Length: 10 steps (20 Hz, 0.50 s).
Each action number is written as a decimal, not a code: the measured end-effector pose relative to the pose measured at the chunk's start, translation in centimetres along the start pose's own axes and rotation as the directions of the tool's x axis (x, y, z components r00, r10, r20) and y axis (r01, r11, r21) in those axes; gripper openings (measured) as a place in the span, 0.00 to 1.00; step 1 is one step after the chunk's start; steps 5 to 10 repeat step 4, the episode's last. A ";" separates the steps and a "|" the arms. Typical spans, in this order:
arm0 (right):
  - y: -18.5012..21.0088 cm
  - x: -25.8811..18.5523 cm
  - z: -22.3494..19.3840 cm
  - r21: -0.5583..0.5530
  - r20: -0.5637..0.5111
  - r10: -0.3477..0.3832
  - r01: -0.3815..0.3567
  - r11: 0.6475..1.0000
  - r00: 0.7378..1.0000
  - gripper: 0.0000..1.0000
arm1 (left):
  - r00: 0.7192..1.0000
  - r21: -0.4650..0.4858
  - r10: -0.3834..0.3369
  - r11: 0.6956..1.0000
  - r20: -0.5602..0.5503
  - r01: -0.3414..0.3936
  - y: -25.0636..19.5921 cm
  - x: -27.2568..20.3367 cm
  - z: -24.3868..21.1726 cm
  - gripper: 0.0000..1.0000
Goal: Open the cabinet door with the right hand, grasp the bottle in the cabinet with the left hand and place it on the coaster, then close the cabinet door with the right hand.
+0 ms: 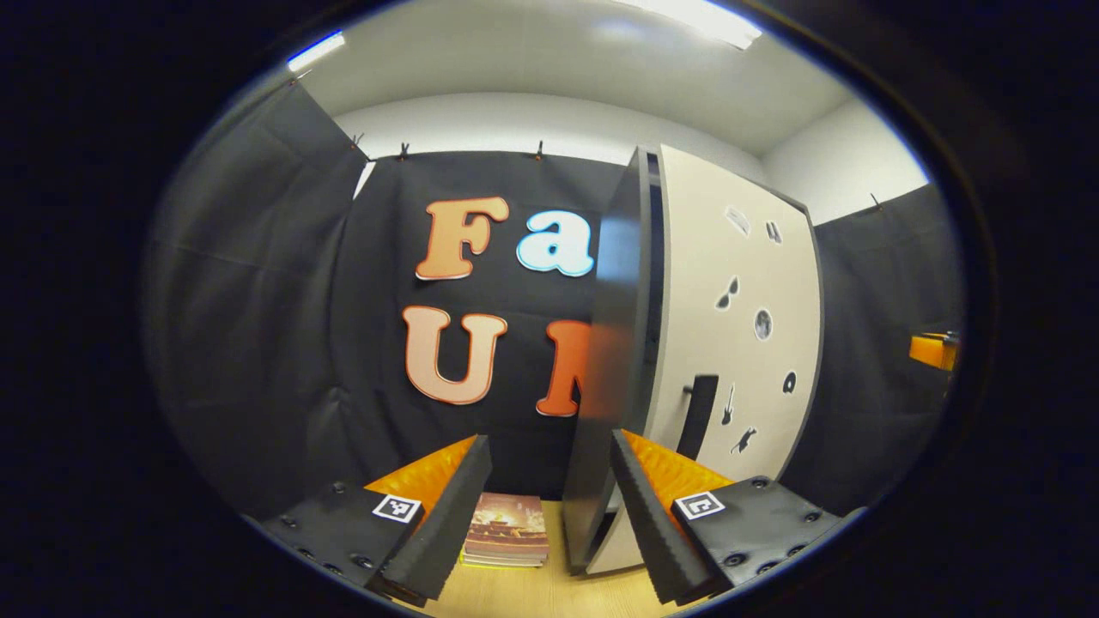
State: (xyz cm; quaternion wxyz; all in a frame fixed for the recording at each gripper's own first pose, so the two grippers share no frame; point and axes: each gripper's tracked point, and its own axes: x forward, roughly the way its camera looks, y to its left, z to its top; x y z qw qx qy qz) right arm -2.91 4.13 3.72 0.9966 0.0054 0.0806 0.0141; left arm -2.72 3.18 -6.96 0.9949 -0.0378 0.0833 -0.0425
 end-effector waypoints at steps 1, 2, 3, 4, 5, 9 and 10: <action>-0.6 0.0 0.4 -0.015 -0.002 0.000 0.000 1.000 1.000 0.80 | 1.000 0.010 0.023 1.000 0.017 -0.023 0.4 -0.1 1.7 0.92; -1.2 -0.2 1.2 -0.032 0.005 -0.003 0.003 0.999 1.000 0.80 | 0.999 0.004 0.034 0.999 0.034 -0.034 0.4 -0.1 3.5 0.90; -1.8 -0.4 1.9 -0.049 0.011 -0.008 0.009 0.999 1.000 0.81 | 0.998 -0.008 0.045 0.999 0.038 -0.045 0.4 -0.1 4.9 0.91; -2.4 -0.7 2.5 -0.062 0.019 -0.014 0.015 0.998 1.000 0.82 | 0.997 -0.023 0.051 0.998 0.050 -0.050 0.5 0.0 6.6 0.91; -2.4 -0.7 2.5 -0.062 0.019 -0.014 0.015 0.998 1.000 0.82 | 0.997 -0.023 0.051 0.998 0.050 -0.050 0.5 0.0 6.6 0.91; -2.4 -0.7 2.5 -0.062 0.019 -0.014 0.015 0.998 1.000 0.82 | 0.997 -0.023 0.051 0.998 0.050 -0.050 0.5 0.0 6.6 0.91; -2.4 -0.7 2.5 -0.062 0.019 -0.014 0.015 0.998 1.000 0.82 | 0.997 -0.023 0.051 0.998 0.050 -0.050 0.5 0.0 6.6 0.91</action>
